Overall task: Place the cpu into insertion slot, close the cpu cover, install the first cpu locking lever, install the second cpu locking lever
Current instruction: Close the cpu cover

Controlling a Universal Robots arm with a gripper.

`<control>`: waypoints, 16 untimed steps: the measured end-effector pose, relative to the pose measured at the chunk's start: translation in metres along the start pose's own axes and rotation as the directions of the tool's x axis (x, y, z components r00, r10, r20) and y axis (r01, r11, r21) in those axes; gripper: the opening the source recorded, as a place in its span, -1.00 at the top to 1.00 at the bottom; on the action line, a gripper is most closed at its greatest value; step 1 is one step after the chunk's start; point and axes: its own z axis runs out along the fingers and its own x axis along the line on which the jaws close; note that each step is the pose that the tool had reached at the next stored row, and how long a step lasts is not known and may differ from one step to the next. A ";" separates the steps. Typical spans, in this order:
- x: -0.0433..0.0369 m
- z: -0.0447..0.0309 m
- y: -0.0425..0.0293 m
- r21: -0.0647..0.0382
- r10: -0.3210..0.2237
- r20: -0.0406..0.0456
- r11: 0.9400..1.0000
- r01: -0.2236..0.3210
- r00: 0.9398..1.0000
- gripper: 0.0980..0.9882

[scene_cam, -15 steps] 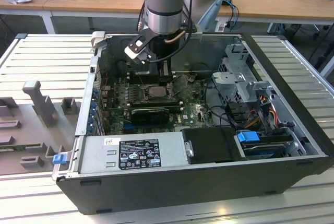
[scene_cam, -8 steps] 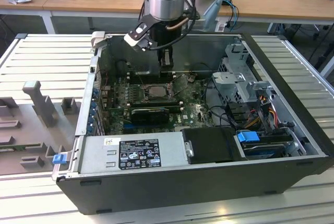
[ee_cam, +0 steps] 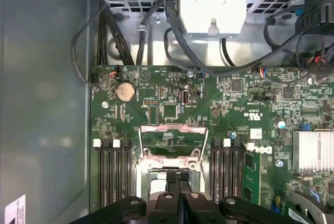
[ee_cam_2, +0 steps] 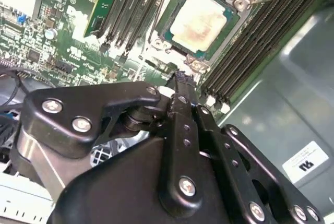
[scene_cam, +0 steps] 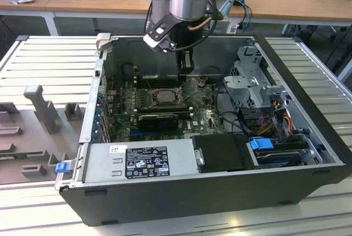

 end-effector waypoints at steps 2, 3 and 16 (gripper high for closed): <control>0.0000 -0.0050 0.0001 0.000 0.000 0.000 1.000 0.000 1.000 0.98; 0.0000 -0.0061 0.0002 0.000 0.000 0.000 1.000 0.000 1.000 0.98; -0.0002 -0.0021 0.0369 0.020 0.000 0.000 1.000 0.000 1.000 0.98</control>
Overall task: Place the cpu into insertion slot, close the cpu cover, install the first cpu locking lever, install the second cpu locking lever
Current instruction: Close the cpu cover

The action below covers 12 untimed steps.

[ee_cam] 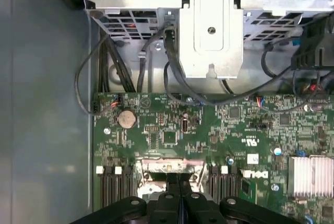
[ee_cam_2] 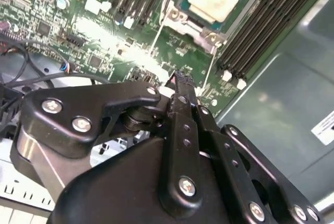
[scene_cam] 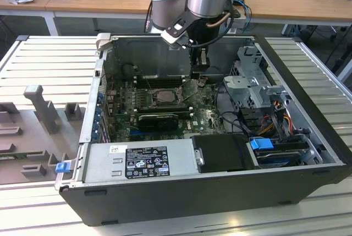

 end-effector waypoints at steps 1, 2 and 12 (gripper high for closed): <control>0.0000 0.0024 0.0019 0.000 -0.005 0.000 1.000 0.005 1.000 0.98; -0.0001 0.0051 0.0050 0.000 -0.010 0.000 1.000 0.010 1.000 0.98; 0.0004 0.0135 0.0213 0.000 -0.030 0.002 1.000 0.030 1.000 0.98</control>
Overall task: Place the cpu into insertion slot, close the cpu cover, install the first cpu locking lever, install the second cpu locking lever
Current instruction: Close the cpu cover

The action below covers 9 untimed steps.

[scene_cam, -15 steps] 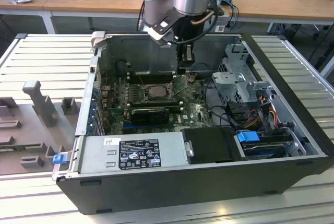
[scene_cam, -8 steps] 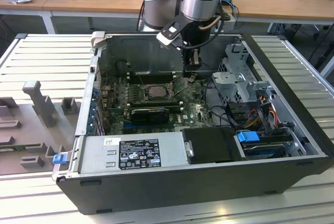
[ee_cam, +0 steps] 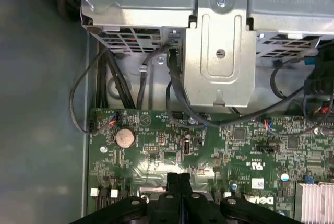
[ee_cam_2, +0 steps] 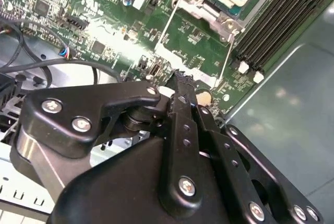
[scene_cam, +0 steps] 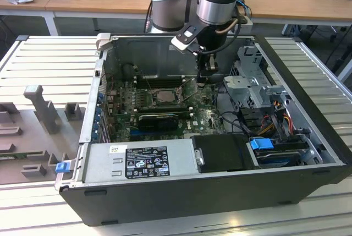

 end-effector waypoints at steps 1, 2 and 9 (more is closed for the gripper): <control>0.0004 0.0013 0.0028 0.000 0.000 0.002 1.000 0.000 1.000 0.98; 0.0006 0.0023 0.0046 0.000 0.000 0.003 1.000 0.000 1.000 0.98; 0.0013 0.0136 0.0094 0.001 -0.001 0.004 1.000 0.001 1.000 0.98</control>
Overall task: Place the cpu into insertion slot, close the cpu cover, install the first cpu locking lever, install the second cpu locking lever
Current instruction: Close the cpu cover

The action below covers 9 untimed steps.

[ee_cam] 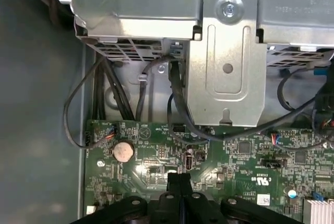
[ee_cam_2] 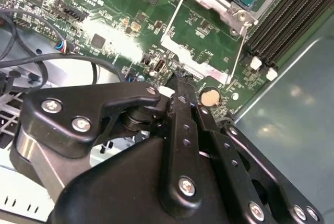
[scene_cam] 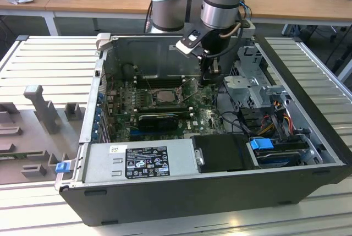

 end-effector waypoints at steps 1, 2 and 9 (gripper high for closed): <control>0.0000 0.0004 -0.0007 0.001 0.000 0.000 1.000 0.000 1.000 0.98; 0.0001 0.0005 -0.0023 0.001 0.000 0.000 1.000 0.000 1.000 0.98; 0.0005 0.0012 -0.0120 0.000 0.000 -0.001 1.000 0.000 1.000 0.98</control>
